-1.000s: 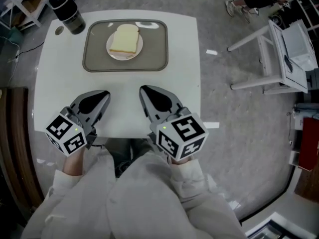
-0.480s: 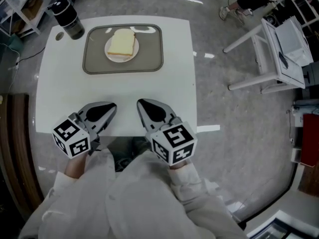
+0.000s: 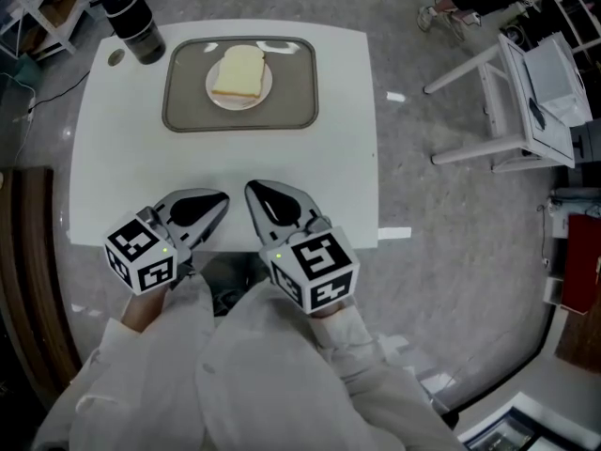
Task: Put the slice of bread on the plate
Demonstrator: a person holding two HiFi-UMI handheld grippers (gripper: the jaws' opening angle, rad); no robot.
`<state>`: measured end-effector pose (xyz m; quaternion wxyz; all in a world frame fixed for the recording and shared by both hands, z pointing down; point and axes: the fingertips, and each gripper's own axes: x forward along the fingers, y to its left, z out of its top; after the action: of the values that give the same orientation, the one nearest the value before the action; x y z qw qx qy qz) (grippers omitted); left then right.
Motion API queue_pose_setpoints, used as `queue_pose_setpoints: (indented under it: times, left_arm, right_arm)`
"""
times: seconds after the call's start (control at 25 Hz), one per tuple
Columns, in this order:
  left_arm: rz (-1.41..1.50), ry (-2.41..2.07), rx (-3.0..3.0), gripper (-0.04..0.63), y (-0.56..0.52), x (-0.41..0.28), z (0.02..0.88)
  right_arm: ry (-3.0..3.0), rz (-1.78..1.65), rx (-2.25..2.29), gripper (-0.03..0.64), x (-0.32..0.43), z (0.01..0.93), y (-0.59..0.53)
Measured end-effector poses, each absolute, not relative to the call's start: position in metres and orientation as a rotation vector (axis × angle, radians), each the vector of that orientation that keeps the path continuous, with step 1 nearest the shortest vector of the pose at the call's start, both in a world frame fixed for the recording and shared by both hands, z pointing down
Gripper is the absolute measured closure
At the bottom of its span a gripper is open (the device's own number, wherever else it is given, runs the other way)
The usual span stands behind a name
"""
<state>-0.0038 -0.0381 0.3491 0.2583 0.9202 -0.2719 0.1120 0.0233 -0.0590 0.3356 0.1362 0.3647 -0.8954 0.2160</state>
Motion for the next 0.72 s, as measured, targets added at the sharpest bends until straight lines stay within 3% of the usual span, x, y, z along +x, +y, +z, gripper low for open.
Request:
queue_pose_setpoints:
  times: [0.72]
  left_arm:
    - [0.289, -0.695, 2.512, 0.581, -0.031, -0.012, 0.341]
  right_arm:
    - [-2.566, 0.617, 1.075, 0.601, 0.008, 0.332, -0.055]
